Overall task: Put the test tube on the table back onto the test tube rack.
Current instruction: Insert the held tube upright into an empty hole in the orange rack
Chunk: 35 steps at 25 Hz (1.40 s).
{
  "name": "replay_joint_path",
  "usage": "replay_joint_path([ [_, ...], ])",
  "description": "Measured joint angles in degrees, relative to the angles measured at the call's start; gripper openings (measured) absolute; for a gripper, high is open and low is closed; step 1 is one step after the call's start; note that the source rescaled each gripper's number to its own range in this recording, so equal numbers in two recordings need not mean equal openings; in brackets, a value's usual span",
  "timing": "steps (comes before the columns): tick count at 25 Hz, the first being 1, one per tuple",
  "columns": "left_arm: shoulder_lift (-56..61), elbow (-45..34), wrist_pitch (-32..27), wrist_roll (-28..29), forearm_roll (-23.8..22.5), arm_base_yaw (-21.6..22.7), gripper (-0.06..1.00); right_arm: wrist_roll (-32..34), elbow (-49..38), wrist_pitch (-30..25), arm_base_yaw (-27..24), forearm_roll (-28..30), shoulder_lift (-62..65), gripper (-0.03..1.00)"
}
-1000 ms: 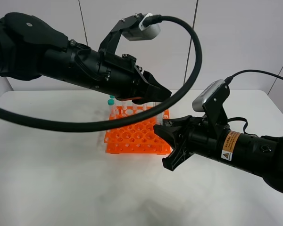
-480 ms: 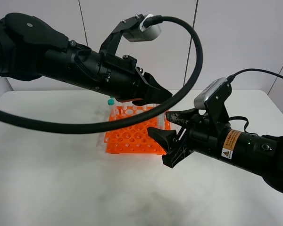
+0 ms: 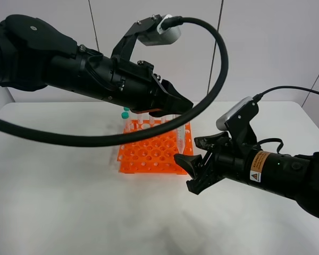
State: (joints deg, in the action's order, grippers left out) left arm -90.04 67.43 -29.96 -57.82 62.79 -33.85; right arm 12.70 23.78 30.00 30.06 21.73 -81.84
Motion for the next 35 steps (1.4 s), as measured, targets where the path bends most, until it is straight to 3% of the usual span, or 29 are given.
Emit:
replay_joint_path([
  [9, 0.00, 0.00, 0.06, 0.06, 0.05, 0.00, 0.01, -4.00, 0.00, -7.90, -1.79, -6.67, 0.00, 0.58],
  [15, 0.00, 0.00, 0.06, 0.06, 0.05, 0.00, 0.01, -7.77, 0.00, -8.42, -7.47, -14.49, 0.00, 0.58],
  [20, 0.00, 0.00, 0.06, 0.08, 0.05, 0.00, 0.01, -8.84, 0.00, -8.32, -12.88, -17.53, 0.00, 0.58],
  [22, 0.00, 0.00, 0.06, 0.08, 0.05, 0.00, 0.01, -8.84, 0.00, -8.25, -14.32, -18.38, 0.00, 0.64],
  [25, 0.00, 0.00, 0.01, 0.08, 0.05, 0.00, 0.01, -9.05, 0.00, -7.96, -15.83, -19.97, 0.00, 0.88],
  [27, 0.00, 0.00, -0.05, 0.08, 0.05, 0.00, 0.01, -10.17, 0.00, -7.25, -16.56, -21.34, 0.00, 0.96],
  [35, 0.00, 0.00, -0.23, 0.08, 0.00, 0.00, 0.01, -20.18, 0.00, -3.85, -17.49, -28.11, 0.00, 1.00],
])
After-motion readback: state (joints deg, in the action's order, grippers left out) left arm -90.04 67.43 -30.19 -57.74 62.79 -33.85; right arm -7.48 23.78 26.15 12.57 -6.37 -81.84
